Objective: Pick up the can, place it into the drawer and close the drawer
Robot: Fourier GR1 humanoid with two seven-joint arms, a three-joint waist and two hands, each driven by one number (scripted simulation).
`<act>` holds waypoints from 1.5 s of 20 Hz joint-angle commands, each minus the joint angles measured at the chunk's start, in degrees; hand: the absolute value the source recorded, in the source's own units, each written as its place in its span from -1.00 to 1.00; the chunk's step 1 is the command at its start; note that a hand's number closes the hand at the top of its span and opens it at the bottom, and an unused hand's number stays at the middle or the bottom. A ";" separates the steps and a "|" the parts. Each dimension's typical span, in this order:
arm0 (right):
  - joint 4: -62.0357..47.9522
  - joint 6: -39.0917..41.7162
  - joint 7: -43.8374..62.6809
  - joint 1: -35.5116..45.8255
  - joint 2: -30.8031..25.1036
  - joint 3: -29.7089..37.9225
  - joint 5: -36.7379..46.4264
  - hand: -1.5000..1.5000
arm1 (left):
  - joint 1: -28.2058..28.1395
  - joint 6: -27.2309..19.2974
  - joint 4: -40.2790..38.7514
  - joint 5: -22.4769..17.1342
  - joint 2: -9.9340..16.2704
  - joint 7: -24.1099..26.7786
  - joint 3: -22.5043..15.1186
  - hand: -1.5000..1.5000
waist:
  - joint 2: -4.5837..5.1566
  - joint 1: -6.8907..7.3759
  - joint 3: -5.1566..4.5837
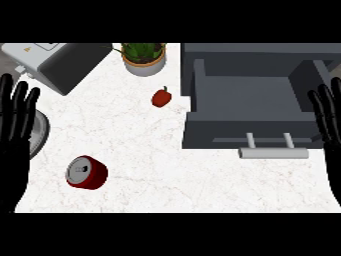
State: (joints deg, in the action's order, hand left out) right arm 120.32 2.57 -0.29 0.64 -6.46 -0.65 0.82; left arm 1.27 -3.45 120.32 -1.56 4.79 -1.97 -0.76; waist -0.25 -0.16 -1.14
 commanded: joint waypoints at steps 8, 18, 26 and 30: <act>-2.97 -4.48 10.67 -3.74 1.63 3.49 -0.21 -1.00 | -10.29 23.51 0.73 -14.49 12.21 -5.08 -8.68 -1.00 | 0.22 -0.10 1.01; -2.26 -2.47 8.26 -9.15 2.25 3.53 -0.29 -1.00 | -13.44 33.83 3.56 -31.03 20.87 -8.94 6.30 -1.00 | 0.23 0.17 1.15; 1.14 1.68 5.49 -16.15 1.65 6.78 -3.70 -1.00 | -20.07 34.32 7.79 -30.82 16.62 -12.11 7.89 -1.00 | 0.17 0.10 1.15; 0.46 -0.24 8.42 -10.89 2.26 6.06 -1.73 -1.00 | -13.26 35.33 -0.47 -30.93 17.38 -13.30 10.52 -1.00 | 0.25 0.11 1.13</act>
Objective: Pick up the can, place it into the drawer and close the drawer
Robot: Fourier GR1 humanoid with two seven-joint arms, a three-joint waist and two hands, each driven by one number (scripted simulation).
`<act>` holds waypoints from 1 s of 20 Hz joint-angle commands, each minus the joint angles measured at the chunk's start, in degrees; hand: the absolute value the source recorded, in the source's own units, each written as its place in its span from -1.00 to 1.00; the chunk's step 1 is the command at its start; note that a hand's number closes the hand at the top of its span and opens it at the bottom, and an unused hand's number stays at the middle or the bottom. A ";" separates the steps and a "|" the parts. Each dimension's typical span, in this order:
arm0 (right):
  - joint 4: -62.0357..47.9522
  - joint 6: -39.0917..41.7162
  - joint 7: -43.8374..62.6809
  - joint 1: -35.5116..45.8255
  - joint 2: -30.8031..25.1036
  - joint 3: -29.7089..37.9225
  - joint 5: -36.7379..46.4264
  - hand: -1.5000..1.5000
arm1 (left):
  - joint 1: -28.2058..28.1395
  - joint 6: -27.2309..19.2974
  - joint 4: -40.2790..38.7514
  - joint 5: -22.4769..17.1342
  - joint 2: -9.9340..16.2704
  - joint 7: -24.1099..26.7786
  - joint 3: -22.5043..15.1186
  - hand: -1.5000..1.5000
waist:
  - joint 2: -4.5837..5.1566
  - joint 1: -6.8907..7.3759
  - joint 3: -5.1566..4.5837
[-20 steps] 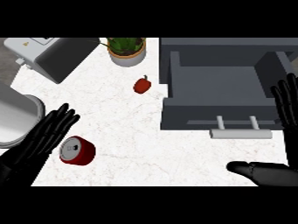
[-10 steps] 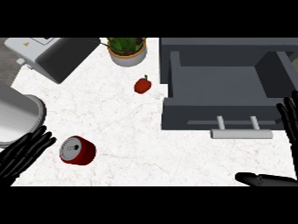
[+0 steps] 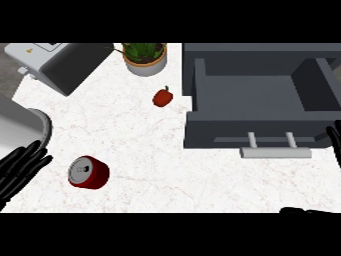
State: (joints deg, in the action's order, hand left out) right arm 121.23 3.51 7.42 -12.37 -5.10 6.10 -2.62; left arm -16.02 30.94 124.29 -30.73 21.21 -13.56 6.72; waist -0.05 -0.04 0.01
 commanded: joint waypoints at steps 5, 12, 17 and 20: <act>-1.91 2.33 -3.59 -1.04 0.84 0.93 -0.15 -1.00 | 7.28 -0.66 -4.10 2.25 -3.04 -4.18 0.02 -1.00 | 0.03 -0.15 0.00; 0.74 3.66 -1.14 -2.56 -0.27 4.03 -1.79 -1.00 | 5.13 5.65 -14.14 15.92 -9.11 8.49 -1.41 -1.00 | 0.01 -0.11 -0.04; -4.02 4.06 -8.09 -4.89 2.83 1.93 2.06 -1.00 | 4.11 6.64 -14.60 14.44 -8.06 8.76 2.10 -1.00 | -0.01 -0.01 -0.01; -1.08 5.19 -7.49 -6.52 2.95 2.87 0.61 -1.00 | 5.51 8.26 -20.46 16.81 -8.50 12.93 2.99 -1.00 | 0.00 -0.13 -0.02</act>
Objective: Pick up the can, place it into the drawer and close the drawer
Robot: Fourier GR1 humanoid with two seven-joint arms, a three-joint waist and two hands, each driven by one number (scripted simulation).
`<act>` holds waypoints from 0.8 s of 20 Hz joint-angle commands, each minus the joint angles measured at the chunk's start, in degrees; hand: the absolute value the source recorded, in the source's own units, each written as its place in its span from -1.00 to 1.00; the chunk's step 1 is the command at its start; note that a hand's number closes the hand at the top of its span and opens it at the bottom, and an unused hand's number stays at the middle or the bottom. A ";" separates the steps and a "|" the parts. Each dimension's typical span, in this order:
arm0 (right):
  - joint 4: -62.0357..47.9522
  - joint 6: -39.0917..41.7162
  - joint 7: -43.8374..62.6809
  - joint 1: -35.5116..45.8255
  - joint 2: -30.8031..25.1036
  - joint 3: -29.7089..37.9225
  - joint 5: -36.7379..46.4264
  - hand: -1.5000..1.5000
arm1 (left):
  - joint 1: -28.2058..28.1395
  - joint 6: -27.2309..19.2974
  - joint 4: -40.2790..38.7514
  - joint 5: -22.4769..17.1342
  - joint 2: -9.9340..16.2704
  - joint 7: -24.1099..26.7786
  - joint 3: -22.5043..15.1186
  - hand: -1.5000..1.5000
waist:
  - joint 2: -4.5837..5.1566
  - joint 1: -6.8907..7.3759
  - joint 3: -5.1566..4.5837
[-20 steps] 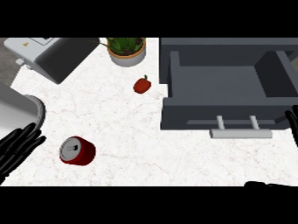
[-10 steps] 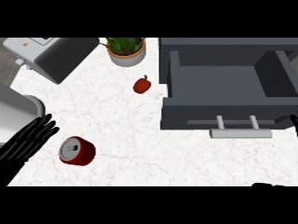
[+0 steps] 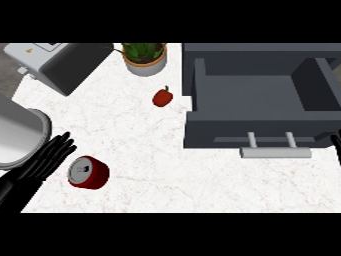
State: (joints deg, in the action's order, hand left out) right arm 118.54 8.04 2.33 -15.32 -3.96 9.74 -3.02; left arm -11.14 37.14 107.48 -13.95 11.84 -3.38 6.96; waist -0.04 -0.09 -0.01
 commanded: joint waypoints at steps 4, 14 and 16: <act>-5.23 2.07 -3.54 2.02 -1.35 4.34 -1.72 -1.00 | 1.07 -1.13 -4.69 8.34 -3.58 5.43 -1.85 -1.00 | 0.01 0.07 0.02; 0.08 3.39 -0.09 -0.37 -0.27 4.14 -2.79 -1.00 | 7.48 2.46 -26.01 14.43 1.96 21.29 4.49 -1.00 | 0.03 -0.18 -0.01; -0.96 4.22 -1.11 -1.29 0.00 3.18 -1.13 -1.00 | 5.59 1.18 -27.64 17.55 0.85 25.43 3.62 -1.00 | 0.03 -0.14 -0.01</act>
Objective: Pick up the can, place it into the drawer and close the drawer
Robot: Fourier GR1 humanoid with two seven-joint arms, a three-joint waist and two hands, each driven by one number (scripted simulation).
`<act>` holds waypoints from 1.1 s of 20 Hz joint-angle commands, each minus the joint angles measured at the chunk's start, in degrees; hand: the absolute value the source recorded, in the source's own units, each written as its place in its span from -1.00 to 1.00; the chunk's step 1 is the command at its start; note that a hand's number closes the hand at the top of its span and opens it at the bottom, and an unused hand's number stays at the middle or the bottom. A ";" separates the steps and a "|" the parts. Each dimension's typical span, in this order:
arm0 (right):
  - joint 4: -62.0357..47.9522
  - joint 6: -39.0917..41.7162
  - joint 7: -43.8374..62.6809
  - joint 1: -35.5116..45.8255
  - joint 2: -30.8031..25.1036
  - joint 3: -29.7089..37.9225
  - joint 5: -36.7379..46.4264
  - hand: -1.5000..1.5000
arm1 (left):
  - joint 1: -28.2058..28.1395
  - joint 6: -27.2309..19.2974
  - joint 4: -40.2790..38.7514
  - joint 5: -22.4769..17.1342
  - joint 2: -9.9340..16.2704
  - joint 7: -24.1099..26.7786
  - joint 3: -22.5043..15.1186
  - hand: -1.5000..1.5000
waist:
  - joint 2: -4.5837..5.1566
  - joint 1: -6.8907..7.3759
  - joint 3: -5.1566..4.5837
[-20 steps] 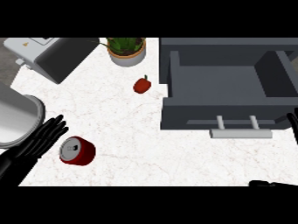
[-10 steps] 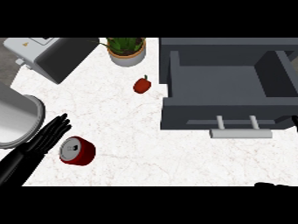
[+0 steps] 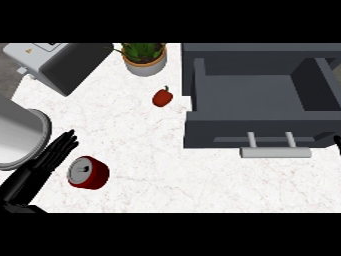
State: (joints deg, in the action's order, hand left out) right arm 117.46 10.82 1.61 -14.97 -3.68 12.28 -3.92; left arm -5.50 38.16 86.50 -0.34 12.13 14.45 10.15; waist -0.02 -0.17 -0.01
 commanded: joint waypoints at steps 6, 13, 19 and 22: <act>-3.12 -0.90 -2.24 2.02 1.64 0.32 2.30 -1.00 | 4.54 0.44 -13.16 4.83 2.00 9.41 1.16 -1.00 | 0.02 0.03 0.01; 2.00 -1.08 4.36 4.87 0.63 0.38 0.60 -1.00 | 2.93 0.07 -16.86 7.90 3.96 14.26 0.82 -1.00 | -0.01 0.12 0.00; 3.49 -3.25 2.32 1.10 3.59 -5.32 5.69 -1.00 | 8.30 -2.95 -32.24 11.74 6.53 24.70 1.06 -1.00 | 0.04 -0.14 -0.03; -0.05 0.50 -1.49 1.15 1.10 1.63 0.94 -1.00 | 9.50 -1.74 -32.88 10.02 7.79 22.31 1.74 -1.00 | 0.02 -0.08 0.00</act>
State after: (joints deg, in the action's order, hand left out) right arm 117.59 10.16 1.60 -13.38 -1.73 12.05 -1.63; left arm 2.49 32.72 58.29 9.97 16.89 32.39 10.65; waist 0.00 -0.24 -0.02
